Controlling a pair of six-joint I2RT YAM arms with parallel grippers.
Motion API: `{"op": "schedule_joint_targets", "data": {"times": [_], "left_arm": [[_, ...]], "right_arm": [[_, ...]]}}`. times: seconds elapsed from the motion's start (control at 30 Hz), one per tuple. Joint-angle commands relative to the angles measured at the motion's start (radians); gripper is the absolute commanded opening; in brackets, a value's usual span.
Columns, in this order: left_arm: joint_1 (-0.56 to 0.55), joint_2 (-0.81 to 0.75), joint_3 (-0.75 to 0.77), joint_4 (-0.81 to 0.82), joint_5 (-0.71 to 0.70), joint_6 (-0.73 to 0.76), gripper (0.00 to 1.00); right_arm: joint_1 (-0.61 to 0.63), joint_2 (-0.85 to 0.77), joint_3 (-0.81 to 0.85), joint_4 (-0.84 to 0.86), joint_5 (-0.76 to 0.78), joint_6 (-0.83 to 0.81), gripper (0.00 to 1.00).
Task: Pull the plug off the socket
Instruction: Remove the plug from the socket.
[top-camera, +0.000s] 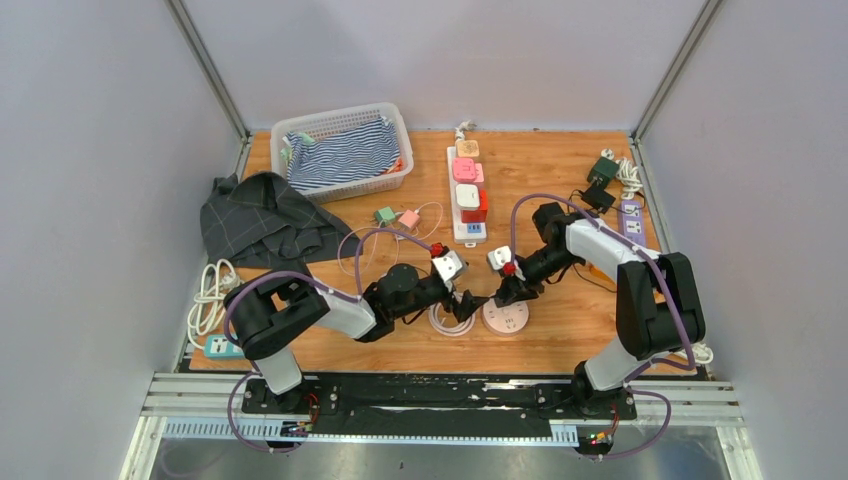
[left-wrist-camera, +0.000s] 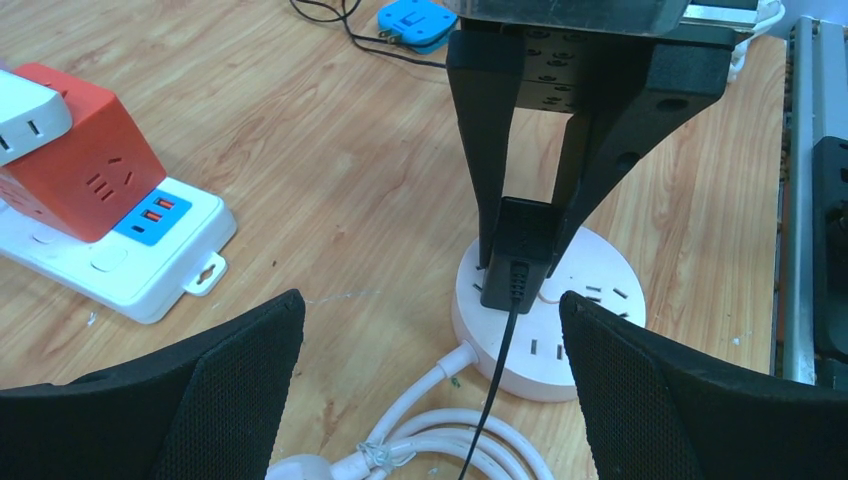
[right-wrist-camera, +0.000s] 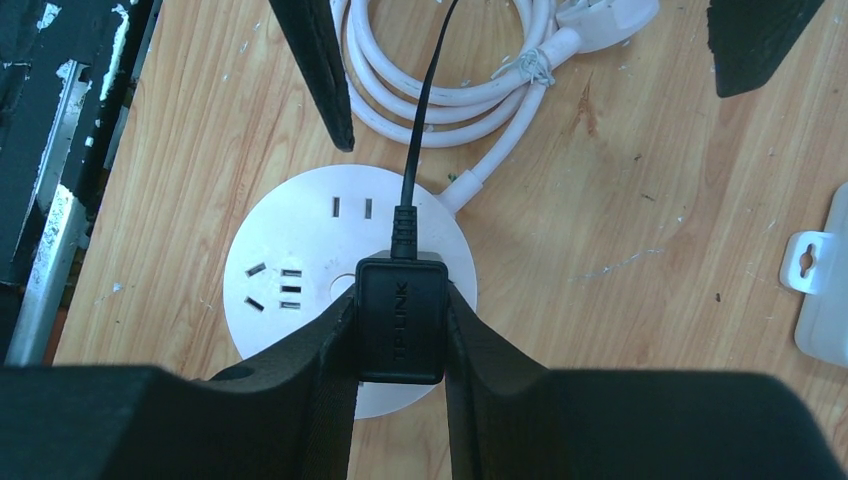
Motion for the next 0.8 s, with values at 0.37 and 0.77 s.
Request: {"op": "schedule_joint_targets", "data": {"times": [0.37, 0.77], "left_arm": [[0.021, 0.000, -0.014, 0.061, 0.029, -0.055, 1.00], [0.026, 0.017, -0.004, 0.158, 0.067, -0.244, 1.00]], "right_arm": [[-0.044, -0.003, 0.031, 0.071, 0.090, 0.223, 0.00], [-0.124, 0.020, 0.049, 0.214, 0.208, 0.517, 0.00]]}}
